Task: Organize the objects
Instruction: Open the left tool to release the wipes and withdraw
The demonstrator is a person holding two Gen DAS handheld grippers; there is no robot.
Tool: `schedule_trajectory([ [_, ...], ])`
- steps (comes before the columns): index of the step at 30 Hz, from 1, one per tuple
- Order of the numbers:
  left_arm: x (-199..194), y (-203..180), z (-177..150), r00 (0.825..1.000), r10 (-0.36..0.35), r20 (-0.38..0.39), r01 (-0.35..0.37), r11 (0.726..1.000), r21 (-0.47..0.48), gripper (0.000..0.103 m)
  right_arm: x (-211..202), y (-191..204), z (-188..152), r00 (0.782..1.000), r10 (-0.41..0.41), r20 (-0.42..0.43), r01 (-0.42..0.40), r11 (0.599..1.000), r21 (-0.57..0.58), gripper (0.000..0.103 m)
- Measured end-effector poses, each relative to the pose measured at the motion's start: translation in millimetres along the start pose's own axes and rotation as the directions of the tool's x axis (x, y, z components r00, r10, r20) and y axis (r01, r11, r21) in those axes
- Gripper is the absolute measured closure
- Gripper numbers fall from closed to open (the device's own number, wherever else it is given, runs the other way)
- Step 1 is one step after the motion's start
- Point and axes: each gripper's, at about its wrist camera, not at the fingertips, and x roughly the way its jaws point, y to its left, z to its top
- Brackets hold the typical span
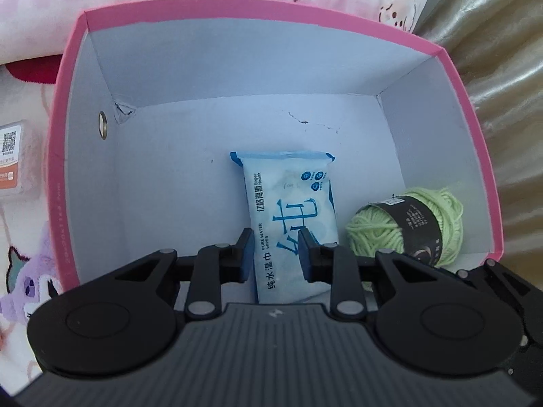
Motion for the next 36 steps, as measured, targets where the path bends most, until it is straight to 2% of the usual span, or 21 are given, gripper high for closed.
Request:
schedule_trajectory([
  [2,-15,-1,-2,1.0,0.025,-0.006,-0.025,1.0,-0.002,0.077,-11,0,-4,1.0,0.009,0.027,-0.009,1.0,-0.002,0.031],
  [4,-38,-8,-8,0.998,0.047,0.041,-0.048,0.998,0.04,0.077,-23,-1,-5,0.999,0.016,0.043,-0.016,1.0,0.005,0.031],
  [7,-73,-12,-16,0.998,0.012,0.061,-0.016,0.998,0.065,0.073,-42,1,-5,0.998,0.022,0.054,-0.022,1.0,0.0,0.031],
  [9,-92,-17,-17,0.996,0.013,0.09,-0.02,0.997,0.078,0.072,-57,3,-9,0.996,0.014,0.087,-0.013,1.0,-0.011,0.03],
  [11,-119,-14,-26,0.989,0.03,0.144,-0.041,0.996,0.075,0.067,-64,9,-7,0.992,-0.019,0.122,0.021,1.0,-0.01,0.03],
  [13,-139,-11,-33,0.986,0.031,0.167,-0.043,0.996,0.073,0.056,-74,17,-9,0.988,-0.029,0.151,0.031,0.999,-0.01,0.03],
  [17,-171,-2,-52,0.982,0.04,0.183,-0.059,0.993,0.1,0.049,-101,36,-12,0.98,-0.022,0.199,0.027,0.999,-0.02,0.029],
  [19,-190,3,-67,0.976,0.065,0.21,-0.088,0.991,0.101,0.041,-110,45,-13,0.981,-0.029,0.194,0.036,0.999,-0.034,0.029],
  [21,-205,10,-80,0.973,0.07,0.219,-0.093,0.991,0.098,0.038,-116,54,-15,0.982,-0.026,0.185,0.035,0.998,-0.049,0.029],
  [26,-242,31,-103,0.972,0.053,0.229,-0.069,0.995,0.066,0.038,-135,77,-14,0.988,0.022,0.154,-0.012,0.998,-0.065,0.028],
  [30,-269,51,-117,0.966,0.063,0.252,-0.079,0.996,0.051,0.035,-153,104,-8,0.983,0.074,0.166,-0.05,0.988,-0.147,0.026],
  [36,-297,88,-135,0.948,0.135,0.289,-0.136,0.991,-0.018,0.028,-160,144,-2,0.977,0.136,0.164,-0.096,0.968,-0.232,0.025],
])
